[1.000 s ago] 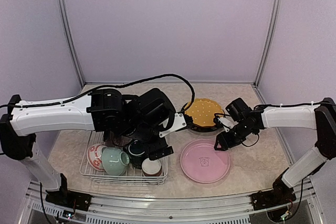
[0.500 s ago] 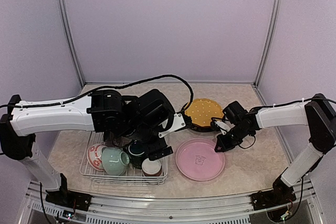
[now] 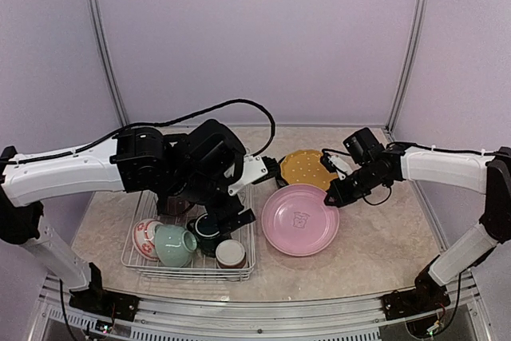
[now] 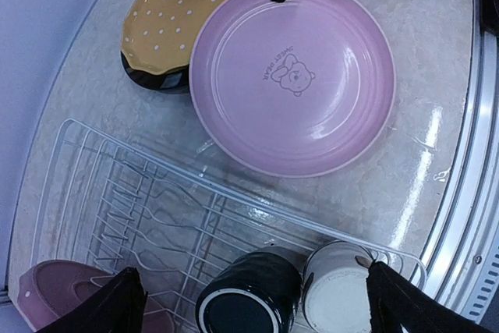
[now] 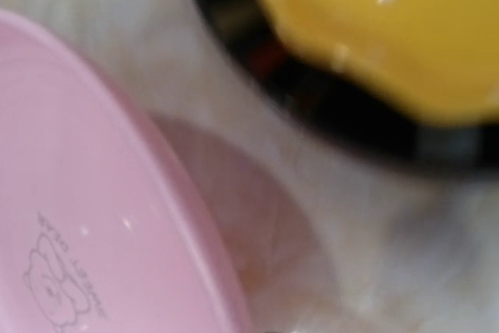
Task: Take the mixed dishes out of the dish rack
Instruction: Grab the plate from the center of the board, then place the plate with another plate.
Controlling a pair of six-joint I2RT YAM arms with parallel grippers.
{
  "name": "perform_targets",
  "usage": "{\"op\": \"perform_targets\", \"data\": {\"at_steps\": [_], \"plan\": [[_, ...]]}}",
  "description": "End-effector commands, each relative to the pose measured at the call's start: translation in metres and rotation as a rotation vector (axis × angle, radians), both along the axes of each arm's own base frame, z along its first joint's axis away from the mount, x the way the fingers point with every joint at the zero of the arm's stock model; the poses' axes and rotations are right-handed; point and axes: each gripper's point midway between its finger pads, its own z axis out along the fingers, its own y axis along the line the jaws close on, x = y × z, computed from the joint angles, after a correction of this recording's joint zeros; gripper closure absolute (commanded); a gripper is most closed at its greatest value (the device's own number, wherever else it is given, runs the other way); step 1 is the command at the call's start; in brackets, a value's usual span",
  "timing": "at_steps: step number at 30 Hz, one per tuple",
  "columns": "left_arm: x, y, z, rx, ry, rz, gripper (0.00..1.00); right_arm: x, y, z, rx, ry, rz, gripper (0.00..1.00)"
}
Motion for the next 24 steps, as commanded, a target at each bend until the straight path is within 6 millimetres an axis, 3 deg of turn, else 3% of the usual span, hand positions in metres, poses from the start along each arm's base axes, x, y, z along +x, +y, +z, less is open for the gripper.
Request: {"op": "perform_targets", "data": {"at_steps": [1,5,9,16,24], "plan": [[0.001,0.003,0.017,-0.104,0.03,0.024,0.04,0.036,-0.007,0.039,0.038,-0.087,-0.045,1.0],[0.007,0.01,0.029,-0.157,0.038,0.063,0.01,0.072,-0.02,0.059,0.062,-0.135,-0.117,1.0],[0.014,0.017,0.041,-0.213,0.046,0.111,0.01,0.107,-0.04,0.063,0.069,-0.16,-0.205,1.0],[0.021,0.031,0.058,-0.328,0.075,0.185,0.01,0.153,-0.07,0.05,0.102,-0.165,-0.314,1.0],[0.021,0.044,0.064,-0.366,0.085,0.219,0.01,0.184,-0.074,0.028,0.116,-0.126,-0.344,1.0]]}}
